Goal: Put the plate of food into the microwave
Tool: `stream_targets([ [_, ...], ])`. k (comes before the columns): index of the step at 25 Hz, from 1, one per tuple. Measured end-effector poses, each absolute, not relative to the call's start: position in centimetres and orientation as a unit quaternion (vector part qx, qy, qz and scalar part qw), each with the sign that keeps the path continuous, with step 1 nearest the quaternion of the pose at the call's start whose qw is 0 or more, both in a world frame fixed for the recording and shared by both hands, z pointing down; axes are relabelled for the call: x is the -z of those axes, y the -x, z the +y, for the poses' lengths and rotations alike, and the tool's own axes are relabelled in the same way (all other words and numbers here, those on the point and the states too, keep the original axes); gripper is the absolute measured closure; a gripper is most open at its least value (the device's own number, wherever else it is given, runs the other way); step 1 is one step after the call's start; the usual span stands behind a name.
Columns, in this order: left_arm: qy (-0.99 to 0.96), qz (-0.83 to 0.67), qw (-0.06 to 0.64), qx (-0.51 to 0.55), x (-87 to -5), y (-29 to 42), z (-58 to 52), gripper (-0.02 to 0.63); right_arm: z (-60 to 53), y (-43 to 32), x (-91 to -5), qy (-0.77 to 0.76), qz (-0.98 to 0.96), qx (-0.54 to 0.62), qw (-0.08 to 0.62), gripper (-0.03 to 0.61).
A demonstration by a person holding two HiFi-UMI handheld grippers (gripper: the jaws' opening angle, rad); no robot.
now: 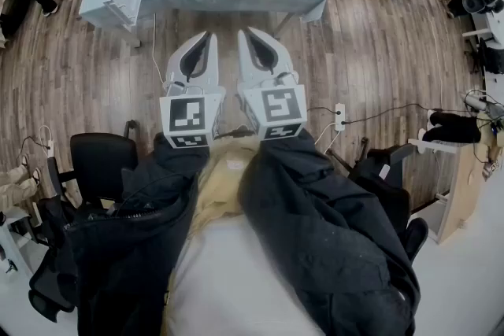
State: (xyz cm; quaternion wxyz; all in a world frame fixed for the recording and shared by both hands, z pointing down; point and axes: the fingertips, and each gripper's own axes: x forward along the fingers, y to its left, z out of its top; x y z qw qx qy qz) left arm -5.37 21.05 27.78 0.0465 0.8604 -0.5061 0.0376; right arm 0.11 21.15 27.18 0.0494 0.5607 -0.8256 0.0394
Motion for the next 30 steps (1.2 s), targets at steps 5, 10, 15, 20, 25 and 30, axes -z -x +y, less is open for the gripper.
stream_targets([
  [5,-0.861,-0.506,0.044,-0.031,-27.4,5.2,21.0,0.614,21.3,0.1,-27.2,-0.560,-0.827,-0.040,0.046,0.581],
  [10,-0.859,-0.508,0.045,-0.034,-27.7,5.9,21.2,0.614,21.5,0.5,-27.4,-0.562,-0.825,-0.040,0.043,0.581],
  [15,-0.857,-0.512,0.046,-0.040,-28.5,7.2,20.9,0.614,21.3,1.2,-28.1,-0.568,-0.821,-0.040,0.048,0.580],
  [20,-0.859,-0.507,0.057,-0.045,-29.4,8.1,20.2,0.614,20.8,2.2,-28.8,-0.572,-0.817,-0.045,0.055,0.580],
  [25,-0.863,-0.499,0.063,-0.046,-30.0,8.4,19.6,0.614,20.4,2.8,-29.2,-0.577,-0.813,-0.046,0.060,0.580],
  [30,-0.866,-0.494,0.068,-0.046,-30.5,8.6,19.1,0.614,19.9,3.0,-29.5,-0.582,-0.810,-0.048,0.059,0.580],
])
